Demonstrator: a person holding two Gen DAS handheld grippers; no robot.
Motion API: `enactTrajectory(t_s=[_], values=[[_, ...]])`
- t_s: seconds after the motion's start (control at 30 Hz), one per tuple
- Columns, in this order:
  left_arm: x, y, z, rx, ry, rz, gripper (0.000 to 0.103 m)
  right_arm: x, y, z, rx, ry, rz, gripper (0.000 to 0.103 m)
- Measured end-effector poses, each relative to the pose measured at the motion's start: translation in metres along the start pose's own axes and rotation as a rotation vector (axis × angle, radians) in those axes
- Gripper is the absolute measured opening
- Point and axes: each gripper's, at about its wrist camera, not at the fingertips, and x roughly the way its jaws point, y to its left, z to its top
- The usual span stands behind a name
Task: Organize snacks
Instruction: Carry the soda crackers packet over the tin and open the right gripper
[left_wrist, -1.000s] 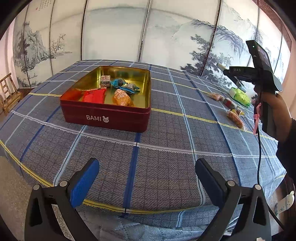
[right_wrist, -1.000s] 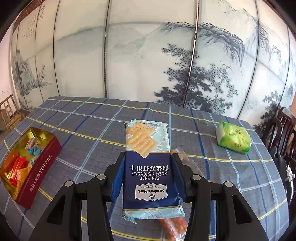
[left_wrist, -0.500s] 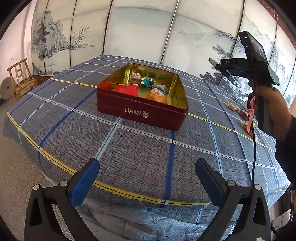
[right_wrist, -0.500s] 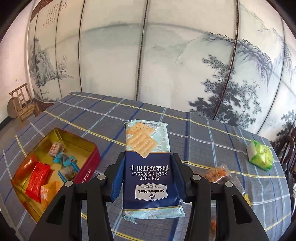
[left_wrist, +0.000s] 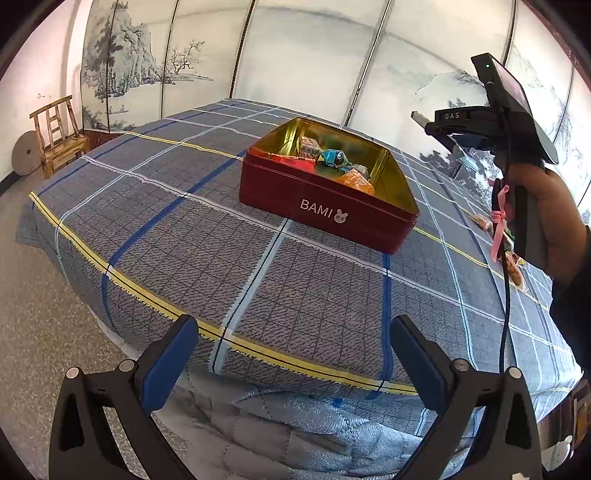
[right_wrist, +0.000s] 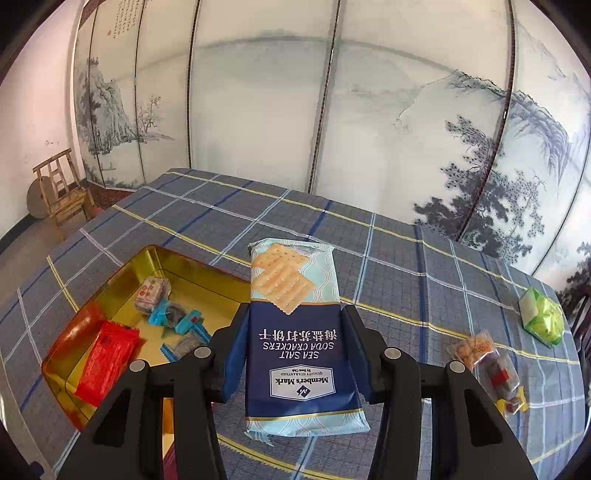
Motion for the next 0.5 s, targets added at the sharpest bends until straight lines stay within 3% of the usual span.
enactTrajectory(t_s=[0.5], values=[[-0.007,0.018,-0.007,-0.043,0.002,0.03,0.102,0.012,0.06,-0.006,-0.044,0.05,0.089,0.049]])
